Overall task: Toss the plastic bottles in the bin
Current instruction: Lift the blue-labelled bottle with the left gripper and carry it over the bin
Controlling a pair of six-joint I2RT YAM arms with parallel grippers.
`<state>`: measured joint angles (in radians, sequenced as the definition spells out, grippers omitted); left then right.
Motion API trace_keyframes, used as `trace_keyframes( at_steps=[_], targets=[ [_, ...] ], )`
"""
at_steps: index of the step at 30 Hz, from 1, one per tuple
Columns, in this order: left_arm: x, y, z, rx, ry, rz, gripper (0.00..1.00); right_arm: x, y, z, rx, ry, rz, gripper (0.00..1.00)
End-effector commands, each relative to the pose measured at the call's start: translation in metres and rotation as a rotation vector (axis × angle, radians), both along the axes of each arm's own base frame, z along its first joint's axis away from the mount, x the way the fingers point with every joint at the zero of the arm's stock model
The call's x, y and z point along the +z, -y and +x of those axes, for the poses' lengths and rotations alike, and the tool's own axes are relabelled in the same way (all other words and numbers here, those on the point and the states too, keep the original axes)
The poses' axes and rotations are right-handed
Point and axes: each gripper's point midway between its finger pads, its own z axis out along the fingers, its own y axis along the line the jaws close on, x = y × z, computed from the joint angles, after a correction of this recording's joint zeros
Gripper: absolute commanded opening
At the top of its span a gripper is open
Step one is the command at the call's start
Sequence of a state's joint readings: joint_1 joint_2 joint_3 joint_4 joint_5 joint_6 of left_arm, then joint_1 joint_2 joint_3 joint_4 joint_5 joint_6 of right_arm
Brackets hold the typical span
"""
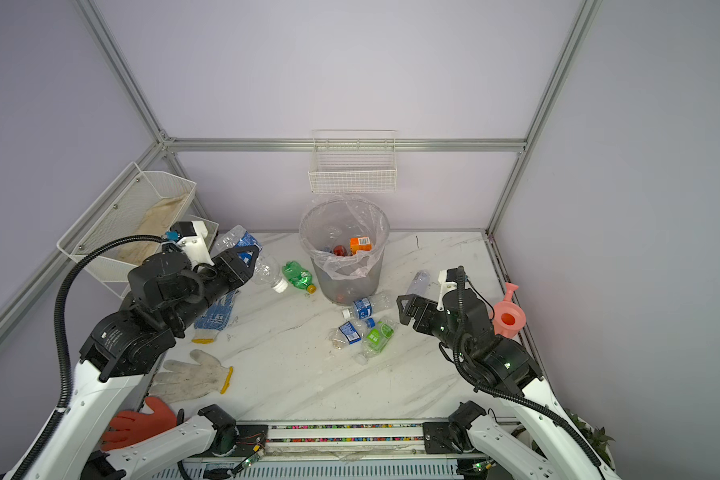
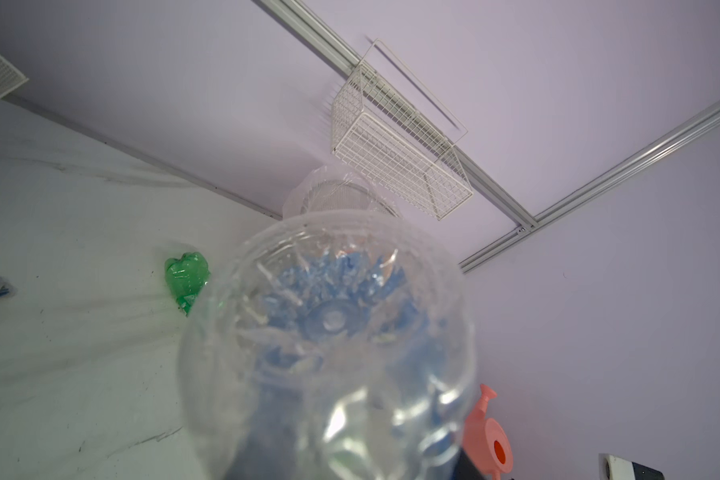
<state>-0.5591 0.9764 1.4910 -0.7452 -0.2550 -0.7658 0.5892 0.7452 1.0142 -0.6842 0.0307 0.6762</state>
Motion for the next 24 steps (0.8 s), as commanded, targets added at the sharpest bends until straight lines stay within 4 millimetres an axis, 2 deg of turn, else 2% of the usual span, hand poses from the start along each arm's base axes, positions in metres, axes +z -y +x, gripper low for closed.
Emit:
trace_keyframes(
  at_steps=[1, 11, 16, 24],
  targets=[
    [0.053, 0.002, -0.007, -0.019, 0.157, 0.070, 0.00, 0.001, -0.003, 0.001, 0.001, 0.006, 0.026, 0.97],
    [0.106, 0.028, 0.002, -0.043, 0.277, 0.231, 0.00, 0.002, -0.005, 0.002, 0.008, 0.005, 0.031, 0.97],
    [0.117, 0.044, 0.006, -0.065, 0.310, 0.277, 0.00, 0.001, -0.005, -0.001, 0.018, 0.003, 0.037, 0.97],
    [0.121, 0.068, 0.017, -0.084, 0.328, 0.346, 0.00, 0.004, -0.002, -0.003, 0.009, 0.007, 0.036, 0.97]
  ],
)
